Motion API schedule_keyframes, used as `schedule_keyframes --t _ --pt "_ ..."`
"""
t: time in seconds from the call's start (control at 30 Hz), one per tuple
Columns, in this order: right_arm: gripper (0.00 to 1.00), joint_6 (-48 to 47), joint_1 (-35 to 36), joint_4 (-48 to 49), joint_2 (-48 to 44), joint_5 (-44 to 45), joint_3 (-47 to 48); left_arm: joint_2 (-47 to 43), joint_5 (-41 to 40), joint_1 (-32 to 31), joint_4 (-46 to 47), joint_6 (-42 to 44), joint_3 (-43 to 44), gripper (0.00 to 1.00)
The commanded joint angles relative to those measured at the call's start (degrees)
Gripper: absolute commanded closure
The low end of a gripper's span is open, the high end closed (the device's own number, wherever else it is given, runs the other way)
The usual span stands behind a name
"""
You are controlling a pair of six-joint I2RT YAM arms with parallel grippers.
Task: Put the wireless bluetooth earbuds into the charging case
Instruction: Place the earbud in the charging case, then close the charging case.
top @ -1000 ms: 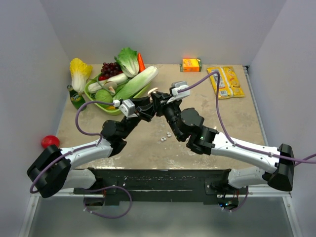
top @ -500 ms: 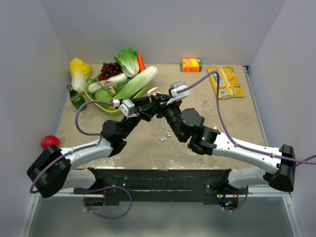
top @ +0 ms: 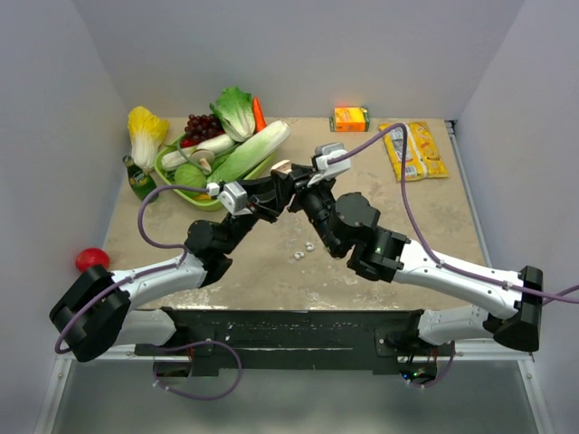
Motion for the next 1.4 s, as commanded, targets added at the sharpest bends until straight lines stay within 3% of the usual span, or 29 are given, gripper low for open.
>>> schedule_keyframes --t 0.0,0.33,0.53,0.83,1.07,1.37 --pt "0.49 0.01 -0.47 -1.33 -3.70 1.67 4.99 -0.27 -0.64 0.39 29.73 0.73 0.20 1.00" --pt "0.50 1.49 -4.85 -13.45 -5.37 1.50 9.46 -0.71 1.64 0.39 30.96 -1.90 -2.69 1.00" --pt "0.54 3.88 -12.77 -25.58 -2.91 -8.42 14.65 -0.79 14.71 0.39 32.63 -5.50 -6.21 1.00" --pt "0.57 4.66 -13.22 -37.89 2.97 -16.43 18.53 -3.78 24.67 0.39 28.86 -3.32 -8.33 1.00" --pt "0.58 5.46 -13.30 -43.07 4.03 -21.62 18.27 -4.66 26.96 0.39 27.62 -1.03 -7.54 1.00" --pt "0.63 5.98 -13.22 -44.66 1.93 -26.11 15.46 -4.22 23.71 0.30 27.45 0.11 -7.10 1.00"
